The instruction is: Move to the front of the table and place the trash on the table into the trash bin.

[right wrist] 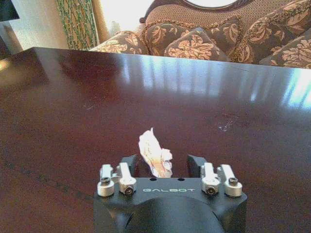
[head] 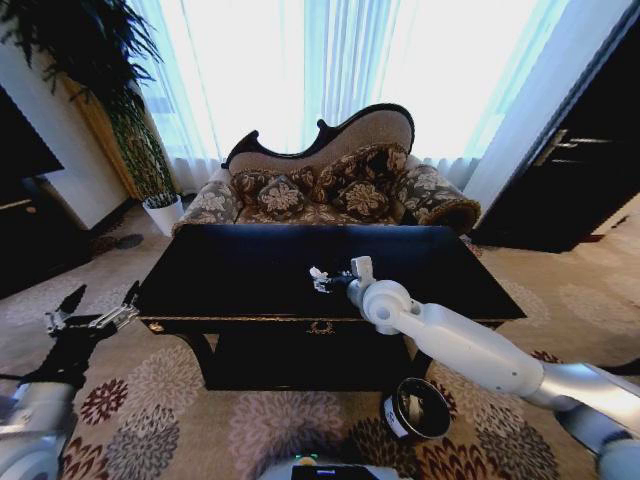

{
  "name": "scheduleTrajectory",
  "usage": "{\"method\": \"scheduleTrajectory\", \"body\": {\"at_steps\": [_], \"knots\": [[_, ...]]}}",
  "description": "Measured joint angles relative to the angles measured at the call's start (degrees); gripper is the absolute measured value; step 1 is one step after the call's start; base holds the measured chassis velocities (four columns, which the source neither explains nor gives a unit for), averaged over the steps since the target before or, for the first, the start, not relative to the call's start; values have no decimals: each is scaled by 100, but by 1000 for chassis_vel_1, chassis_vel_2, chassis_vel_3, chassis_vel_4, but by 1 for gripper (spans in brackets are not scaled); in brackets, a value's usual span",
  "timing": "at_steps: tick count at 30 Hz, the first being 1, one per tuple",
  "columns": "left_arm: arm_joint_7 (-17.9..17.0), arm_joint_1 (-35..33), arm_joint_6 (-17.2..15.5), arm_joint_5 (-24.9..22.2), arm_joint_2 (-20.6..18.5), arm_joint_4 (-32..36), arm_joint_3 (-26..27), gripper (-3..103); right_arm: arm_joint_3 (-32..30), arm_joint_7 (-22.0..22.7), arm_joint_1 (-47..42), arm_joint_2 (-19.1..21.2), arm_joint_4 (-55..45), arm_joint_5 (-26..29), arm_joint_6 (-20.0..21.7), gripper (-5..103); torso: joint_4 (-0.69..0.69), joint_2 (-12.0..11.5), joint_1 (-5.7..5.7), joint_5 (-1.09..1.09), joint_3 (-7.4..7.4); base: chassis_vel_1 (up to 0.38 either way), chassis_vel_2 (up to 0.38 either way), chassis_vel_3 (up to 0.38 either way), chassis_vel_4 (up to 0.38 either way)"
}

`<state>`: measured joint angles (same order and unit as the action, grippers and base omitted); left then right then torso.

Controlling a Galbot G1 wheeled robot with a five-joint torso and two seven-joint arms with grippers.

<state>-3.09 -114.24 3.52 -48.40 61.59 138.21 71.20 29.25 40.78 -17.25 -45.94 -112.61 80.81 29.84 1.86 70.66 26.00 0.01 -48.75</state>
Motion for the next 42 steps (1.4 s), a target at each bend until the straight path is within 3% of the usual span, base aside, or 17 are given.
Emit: {"method": "scheduleTrajectory", "body": {"at_steps": [3,6,8,9,16,22,27,33,35,42], "knots": [[0,0,0,0,0,0,0,100,-56,5,-60,48,-42,16,-4,44,0,0,0,0,0,0,0,0,0],[0,0,0,0,0,0,0,100,-113,27,-144,65,-85,16,-11,39,0,0,0,0,0,0,0,0,0],[0,0,0,0,0,0,0,100,-188,33,-275,89,-178,14,-19,27,0,0,0,0,0,0,0,0,0],[0,0,0,0,0,0,0,100,-203,33,-302,96,-197,13,-20,27,0,0,0,0,0,0,0,0,0],[0,0,0,0,0,0,0,100,-349,26,-523,179,-335,-1,-35,1,1,1,0,0,0,0,0,0,0],[0,0,0,0,0,0,0,100,-464,27,-599,238,-420,30,-32,0,-1,0,0,-1,-1,0,0,0,0],[0,0,0,0,0,0,0,100,-933,-25,-934,453,-699,31,-28,0,-1,0,0,-1,-1,0,0,0,0],[0,0,0,0,0,0,0,100,-2263,-646,-1993,916,-1210,-689,-196,0,-1,0,0,-1,-1,0,0,0,0],[0,0,0,0,0,0,0,100,-3125,-1000,-2940,1103,-1461,-1231,-392,0,4,0,0,-2,-1,0,0,0,0],[0,0,0,0,0,1,0,100,-4270,-1174,-4065,1086,-1817,-1994,-688,0,-1,0,0,1,0,0,0,0,0]]}}
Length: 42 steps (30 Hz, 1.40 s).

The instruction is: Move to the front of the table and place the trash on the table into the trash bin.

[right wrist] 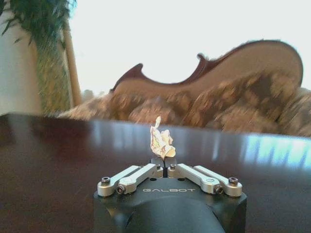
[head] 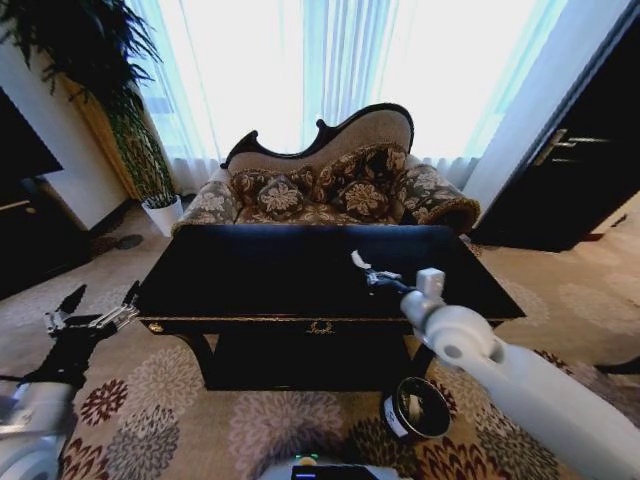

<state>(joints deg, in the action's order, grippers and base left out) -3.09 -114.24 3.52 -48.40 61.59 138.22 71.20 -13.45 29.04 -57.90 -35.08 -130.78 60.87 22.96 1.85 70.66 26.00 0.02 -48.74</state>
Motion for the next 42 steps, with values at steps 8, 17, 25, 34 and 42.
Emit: {"method": "scheduleTrajectory", "body": {"at_steps": [8,17,25,34,42], "knots": [[0,0,0,0,0,0,0,100,-1848,-830,-2551,-1097,-571,-1681,-811,0,3,0,-1,-1,0,0,0,0,0],[0,0,0,0,-1,0,2,100,-2558,-1446,-3899,-2412,-772,-2961,-1844,0,0,0,0,-1,0,0,0,0,0],[1,0,0,0,0,0,1,100,-2409,-1779,-4385,-3643,-72,-3872,-3175,0,-1,1,-1,1,0,0,0,0,0],[1,0,0,0,0,0,1,100,-2278,-1874,-4695,-4417,1020,-4003,-4053,0,1,0,0,0,0,0,0,0,0],[1,0,0,0,0,0,0,100,-2198,-1828,-4718,-4613,2049,-3857,-4452,0,2,0,0,-1,0,0,0,0,0]]}}
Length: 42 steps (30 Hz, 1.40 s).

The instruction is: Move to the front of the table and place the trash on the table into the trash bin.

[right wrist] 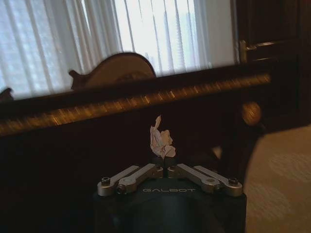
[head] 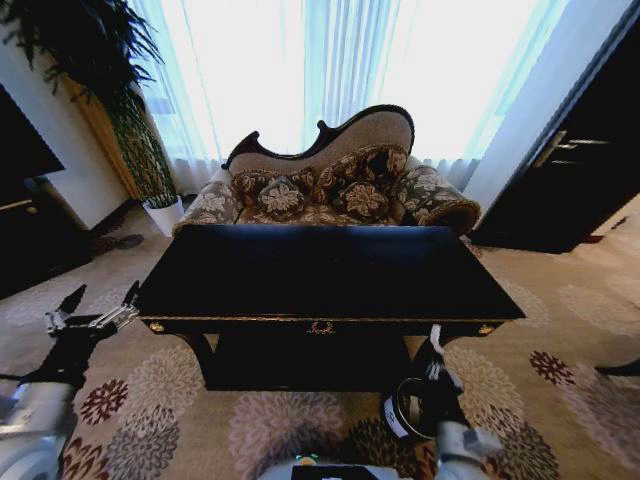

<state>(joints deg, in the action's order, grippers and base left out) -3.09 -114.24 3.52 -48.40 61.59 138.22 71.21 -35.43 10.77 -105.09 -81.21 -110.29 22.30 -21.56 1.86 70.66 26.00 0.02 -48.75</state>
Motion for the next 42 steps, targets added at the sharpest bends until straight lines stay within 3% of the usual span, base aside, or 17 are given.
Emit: {"method": "scheduleTrajectory", "body": {"at_steps": [13,20,27,33,42], "knots": [[-1,0,0,0,0,0,0,100,710,362,1125,336,2454,-163,-43,0,0,-1,0,-2,0,0,0,0,0],[-1,0,0,0,0,0,0,100,1083,407,2257,478,4340,-847,-103,0,-1,-1,1,-2,0,0,0,0,0],[-2,0,0,0,0,0,0,100,1130,338,3071,764,6148,-926,-568,0,-1,-1,1,0,-1,0,0,0,0],[-2,0,0,0,0,0,-1,100,1131,179,3593,889,7119,-949,-700,0,0,-1,0,0,-1,0,0,0,0],[-2,0,0,0,0,0,0,100,1094,37,4042,891,7806,-1083,-795,-3,-1,-1,0,-1,0,0,0,0,0]]}}
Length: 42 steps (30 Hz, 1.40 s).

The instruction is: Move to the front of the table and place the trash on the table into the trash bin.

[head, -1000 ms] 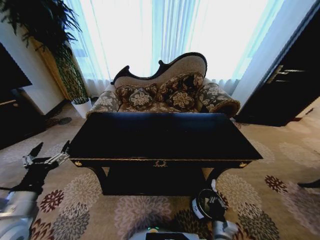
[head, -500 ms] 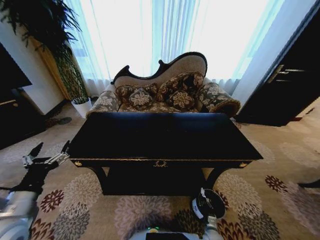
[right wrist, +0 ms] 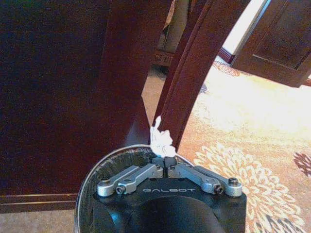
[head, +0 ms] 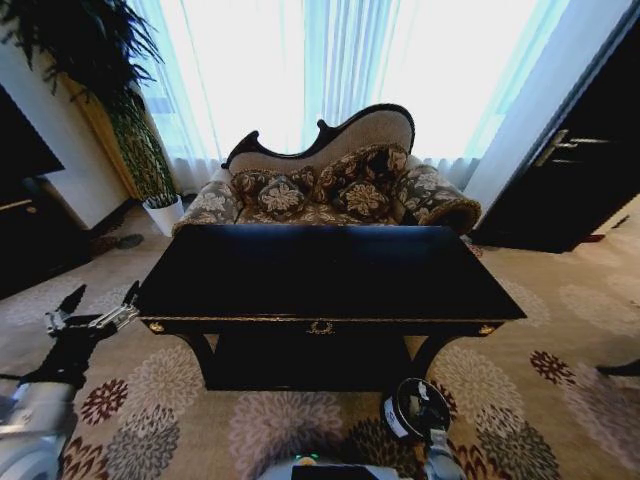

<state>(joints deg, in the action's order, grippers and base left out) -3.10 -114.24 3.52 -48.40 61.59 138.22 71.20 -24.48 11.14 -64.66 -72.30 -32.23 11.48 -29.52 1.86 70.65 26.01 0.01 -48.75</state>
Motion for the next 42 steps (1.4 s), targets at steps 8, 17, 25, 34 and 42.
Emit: {"method": "scheduleTrajectory", "body": {"at_steps": [8,17,25,34,42], "knots": [[0,0,0,0,0,0,0,100,-15,-91,107,-31,186,200,130,23,0,0,0,0,0,0,0,0,0],[1,0,0,0,0,0,0,100,-61,-15,114,-153,128,346,216,61,0,1,0,2,0,0,0,0,0],[1,0,0,0,0,0,0,100,-60,144,109,-197,186,-281,-59,83,0,1,0,1,0,0,0,0,0],[1,0,0,0,0,0,0,100,-77,405,-69,-260,-101,-367,-121,100,0,1,0,2,0,0,0,0,0],[2,0,0,-1,0,0,0,100,-102,410,-1197,-508,-1665,84,-291,100,2,1,0,0,0,0,0,0,0]]}}
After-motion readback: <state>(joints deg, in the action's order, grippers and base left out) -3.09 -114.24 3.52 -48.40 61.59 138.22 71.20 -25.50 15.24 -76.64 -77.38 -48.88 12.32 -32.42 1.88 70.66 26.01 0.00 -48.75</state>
